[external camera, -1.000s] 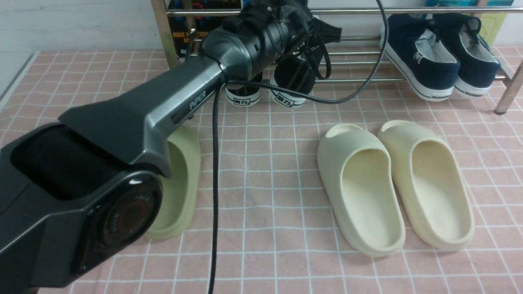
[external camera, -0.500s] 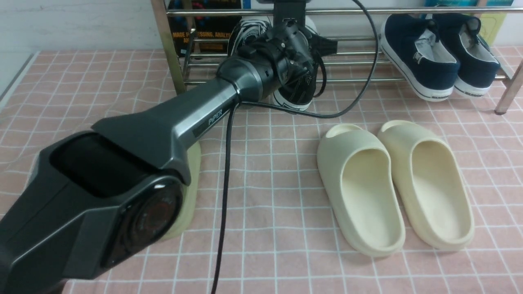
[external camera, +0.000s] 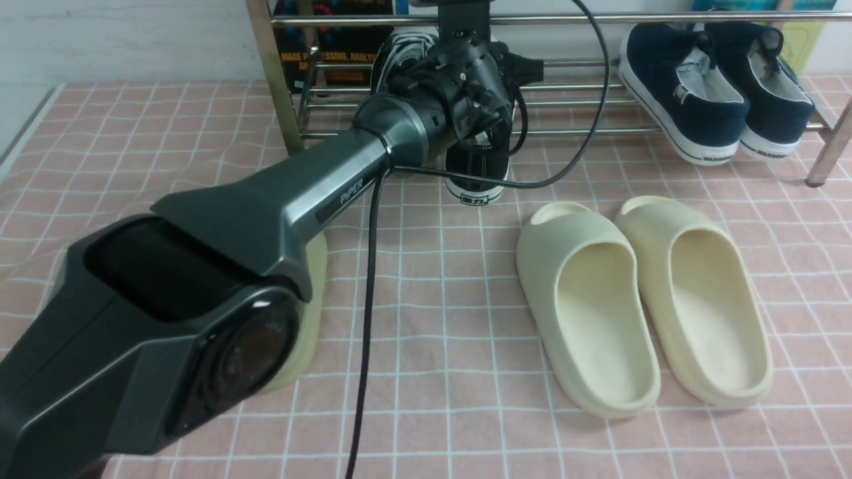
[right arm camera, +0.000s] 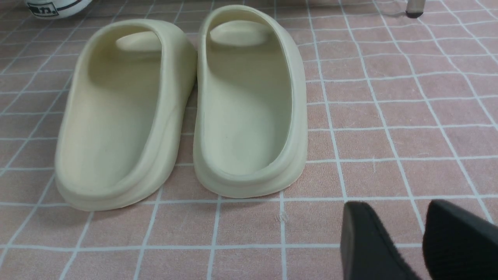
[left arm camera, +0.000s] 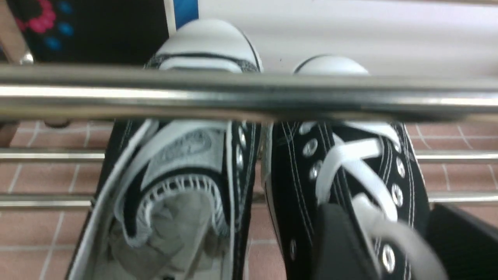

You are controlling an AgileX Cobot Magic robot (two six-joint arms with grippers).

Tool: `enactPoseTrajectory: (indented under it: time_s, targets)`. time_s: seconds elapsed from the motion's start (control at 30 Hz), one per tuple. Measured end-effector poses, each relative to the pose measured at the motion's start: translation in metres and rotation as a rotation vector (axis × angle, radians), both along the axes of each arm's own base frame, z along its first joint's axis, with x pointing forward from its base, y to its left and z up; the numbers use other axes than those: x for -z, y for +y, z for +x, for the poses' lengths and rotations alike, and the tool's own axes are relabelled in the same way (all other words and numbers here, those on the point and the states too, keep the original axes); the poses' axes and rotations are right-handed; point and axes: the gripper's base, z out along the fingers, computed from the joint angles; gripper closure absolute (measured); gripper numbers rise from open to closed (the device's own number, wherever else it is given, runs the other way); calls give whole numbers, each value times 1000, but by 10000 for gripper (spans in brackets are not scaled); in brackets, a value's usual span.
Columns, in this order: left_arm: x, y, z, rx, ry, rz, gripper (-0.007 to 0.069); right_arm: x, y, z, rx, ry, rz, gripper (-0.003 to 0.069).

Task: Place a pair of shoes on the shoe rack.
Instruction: Use the left arm to put a shoe into the shoe rack

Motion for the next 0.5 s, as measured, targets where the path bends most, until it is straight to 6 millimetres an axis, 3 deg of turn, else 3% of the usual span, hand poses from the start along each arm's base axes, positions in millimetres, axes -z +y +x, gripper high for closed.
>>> enactPoseTrajectory:
  time_s: [0.13, 0.27, 0.37, 0.4, 0.5]
  targets:
    - [-16, 3, -6, 13, 16, 13, 232, 0, 0, 0, 0, 0, 0, 420]
    - [-45, 12, -19, 21, 56, 25, 298, 0, 0, 0, 0, 0, 0, 420]
    - [-79, 23, -42, 86, 140, 105, 448, 0, 0, 0, 0, 0, 0, 420]
    - [-80, 23, -43, 91, 146, 110, 448, 0, 0, 0, 0, 0, 0, 420]
    - [-88, 28, -68, 220, 332, 202, 594, 0, 0, 0, 0, 0, 0, 420]
